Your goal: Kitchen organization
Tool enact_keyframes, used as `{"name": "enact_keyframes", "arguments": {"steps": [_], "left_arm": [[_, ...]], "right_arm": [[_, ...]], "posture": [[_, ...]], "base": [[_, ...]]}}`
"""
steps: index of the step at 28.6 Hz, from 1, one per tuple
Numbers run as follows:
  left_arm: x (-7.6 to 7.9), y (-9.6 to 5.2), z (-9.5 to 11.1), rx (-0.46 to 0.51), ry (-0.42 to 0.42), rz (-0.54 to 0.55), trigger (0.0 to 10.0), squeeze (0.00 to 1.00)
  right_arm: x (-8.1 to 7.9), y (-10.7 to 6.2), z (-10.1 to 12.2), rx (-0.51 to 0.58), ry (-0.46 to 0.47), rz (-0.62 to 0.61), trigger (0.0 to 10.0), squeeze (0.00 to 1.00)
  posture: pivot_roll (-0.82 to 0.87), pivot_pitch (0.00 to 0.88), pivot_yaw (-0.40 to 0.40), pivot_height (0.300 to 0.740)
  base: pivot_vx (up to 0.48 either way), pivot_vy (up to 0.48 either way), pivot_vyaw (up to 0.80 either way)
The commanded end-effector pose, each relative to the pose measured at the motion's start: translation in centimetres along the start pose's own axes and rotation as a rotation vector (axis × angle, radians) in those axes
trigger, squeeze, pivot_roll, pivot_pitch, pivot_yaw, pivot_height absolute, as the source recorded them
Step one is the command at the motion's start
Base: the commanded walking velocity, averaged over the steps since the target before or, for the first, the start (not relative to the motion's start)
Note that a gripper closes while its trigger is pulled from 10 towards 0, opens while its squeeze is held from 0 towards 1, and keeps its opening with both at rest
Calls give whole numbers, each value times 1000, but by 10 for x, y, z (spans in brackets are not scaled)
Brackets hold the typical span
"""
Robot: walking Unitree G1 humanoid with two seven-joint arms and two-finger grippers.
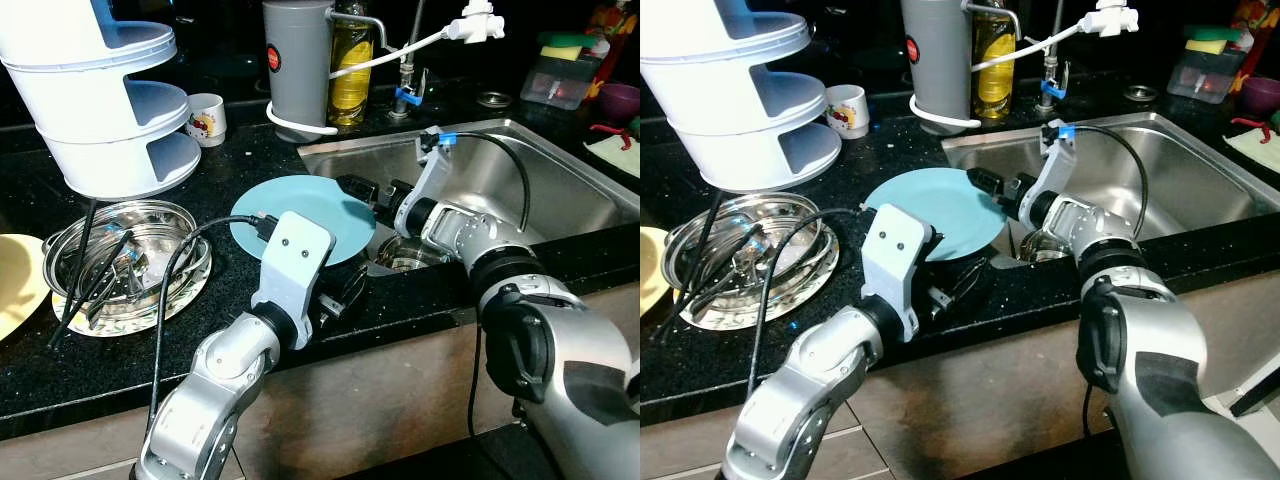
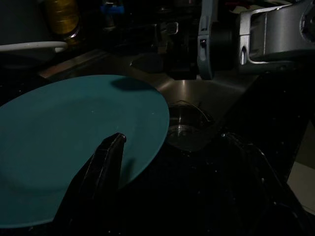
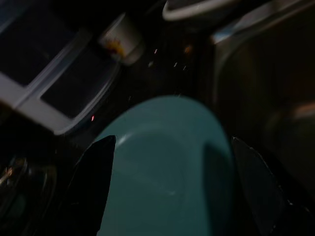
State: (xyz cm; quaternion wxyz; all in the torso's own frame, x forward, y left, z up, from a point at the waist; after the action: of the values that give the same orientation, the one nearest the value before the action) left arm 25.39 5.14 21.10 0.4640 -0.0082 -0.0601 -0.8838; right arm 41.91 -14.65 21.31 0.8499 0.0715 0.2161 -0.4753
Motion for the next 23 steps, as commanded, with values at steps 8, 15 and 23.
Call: {"name": "enact_keyframes", "arguments": {"steps": [8,15,23], "left_arm": [[-1,-1,-6,-20,-7,4,10000,0],[-1,-1,-6,-20,-2,2,10000,0],[-2,-2,-6,-21,-2,8,10000,0]], "right_arm": [[22,-10,-18,-93,-13,-162,10000,0],[21,-9,-24,-128,-12,-164,10000,0],[-1,-3,-41,-245,-16,56,10000,0]], "posture": [[39,0,11,740],[38,0,15,740],[39,0,13,740]], "base": [[0,0,0],[0,0,0],[0,0,0]]}}
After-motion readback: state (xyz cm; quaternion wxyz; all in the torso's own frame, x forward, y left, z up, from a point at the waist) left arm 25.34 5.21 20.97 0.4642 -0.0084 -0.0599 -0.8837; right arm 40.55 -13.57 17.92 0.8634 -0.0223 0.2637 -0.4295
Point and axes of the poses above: a point about 5 cm out from each wrist's last joint towards the gripper, its own y axis pointing out of the wrist towards the gripper, its own z axis along the axis of the wrist's last joint, x = y × z, the point moved 1 cm from there along y, pointing out of the wrist towards the gripper, and after that the axes turned 9 degrees about -y, right-handed, at the moved point
